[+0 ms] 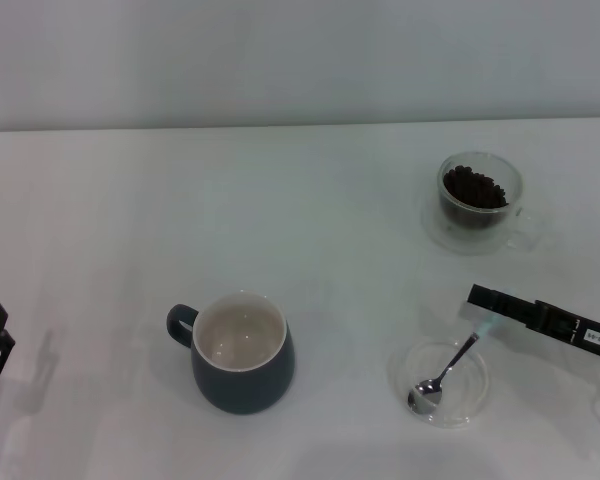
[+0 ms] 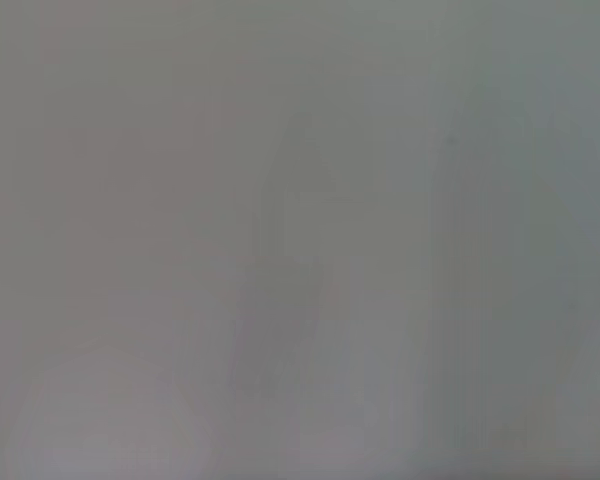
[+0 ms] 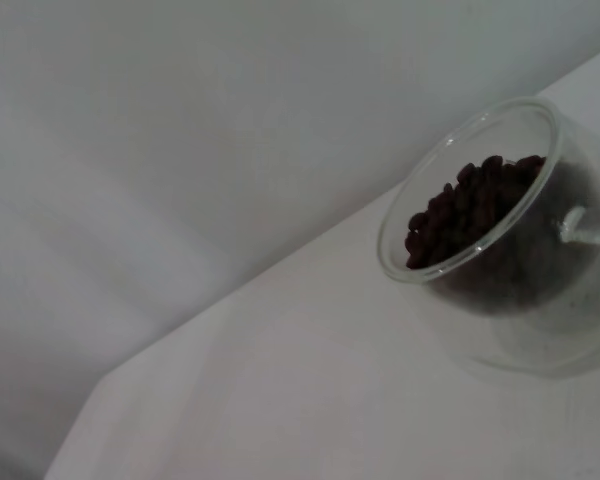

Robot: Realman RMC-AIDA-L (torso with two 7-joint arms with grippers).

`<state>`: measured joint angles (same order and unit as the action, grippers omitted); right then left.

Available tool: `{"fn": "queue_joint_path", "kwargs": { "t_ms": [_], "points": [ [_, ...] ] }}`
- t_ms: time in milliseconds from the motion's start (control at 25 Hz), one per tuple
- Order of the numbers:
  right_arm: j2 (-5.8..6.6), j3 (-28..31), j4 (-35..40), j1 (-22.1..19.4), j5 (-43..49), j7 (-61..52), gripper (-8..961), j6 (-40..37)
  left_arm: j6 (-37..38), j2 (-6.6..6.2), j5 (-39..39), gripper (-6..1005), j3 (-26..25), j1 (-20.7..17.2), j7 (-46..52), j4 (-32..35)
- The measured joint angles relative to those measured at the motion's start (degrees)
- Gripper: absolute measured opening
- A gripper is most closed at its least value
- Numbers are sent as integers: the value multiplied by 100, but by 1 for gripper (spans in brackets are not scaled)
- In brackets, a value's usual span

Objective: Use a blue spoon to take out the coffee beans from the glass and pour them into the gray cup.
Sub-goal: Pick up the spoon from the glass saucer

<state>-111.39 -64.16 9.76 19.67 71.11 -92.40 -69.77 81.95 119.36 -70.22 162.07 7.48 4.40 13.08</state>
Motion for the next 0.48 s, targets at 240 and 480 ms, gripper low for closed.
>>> {"fn": "queue_joint_path", "kwargs": {
  "t_ms": [240,480],
  "points": [
    [-18,11,0,-4,-43,-25,510,71,4,0,0,775,0,61,0,0],
    [-2,184,76,-75,-86,-16,259,-178,6,0,0,775,0,114,0,2]
  ]
}}
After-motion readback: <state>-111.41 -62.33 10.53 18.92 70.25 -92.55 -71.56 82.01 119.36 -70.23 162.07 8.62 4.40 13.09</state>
